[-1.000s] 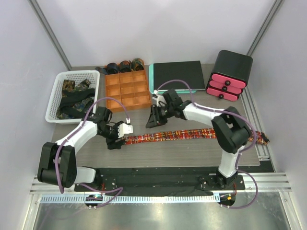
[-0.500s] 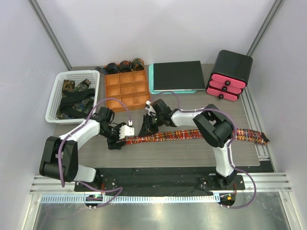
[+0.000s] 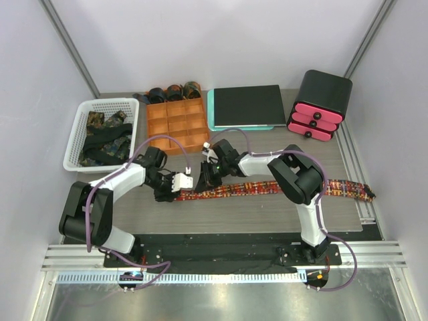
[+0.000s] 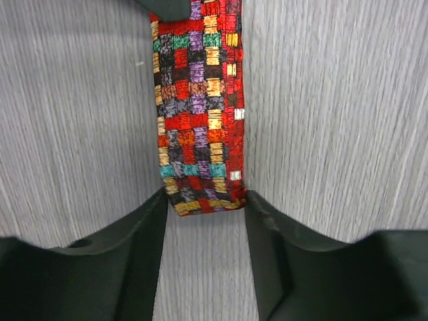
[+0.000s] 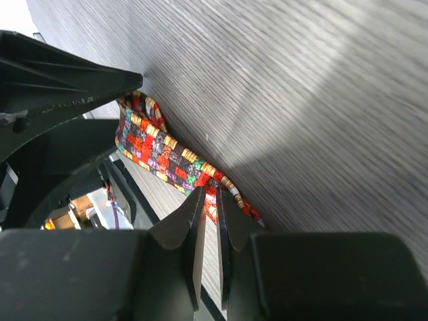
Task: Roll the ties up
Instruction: Roll the tie at the center of the board.
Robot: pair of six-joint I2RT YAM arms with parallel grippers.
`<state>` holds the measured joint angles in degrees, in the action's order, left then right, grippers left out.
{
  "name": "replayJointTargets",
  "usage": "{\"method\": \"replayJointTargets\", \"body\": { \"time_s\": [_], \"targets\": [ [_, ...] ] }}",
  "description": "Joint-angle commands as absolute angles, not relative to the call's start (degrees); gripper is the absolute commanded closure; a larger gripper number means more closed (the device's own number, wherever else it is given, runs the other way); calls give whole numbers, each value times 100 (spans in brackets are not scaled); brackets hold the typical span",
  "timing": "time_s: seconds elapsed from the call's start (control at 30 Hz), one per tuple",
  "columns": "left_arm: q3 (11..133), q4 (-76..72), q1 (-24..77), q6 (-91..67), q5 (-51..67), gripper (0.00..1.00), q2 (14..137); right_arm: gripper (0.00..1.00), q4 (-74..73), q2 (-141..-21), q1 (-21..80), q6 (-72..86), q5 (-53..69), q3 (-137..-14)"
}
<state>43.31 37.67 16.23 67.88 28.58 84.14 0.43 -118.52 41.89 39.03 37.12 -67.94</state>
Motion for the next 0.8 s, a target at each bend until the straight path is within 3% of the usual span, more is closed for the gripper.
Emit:
{"method": "replayJointTargets", "body": {
  "time_s": [0.0,0.43,0.77],
  "targets": [
    [4553,3603,1793,6653,2926,54,8455,82,-325,-11637,4008,3446,3489,-6409],
    [5018,3674,2109,5793,3331,66,8306,81,-193,-11663,3999,3454,3551,-6477],
    [5265,3525,2742,5309,3542,67,8314,78,-281,-11567,4025,3481,3674,-6749]
  ]
}}
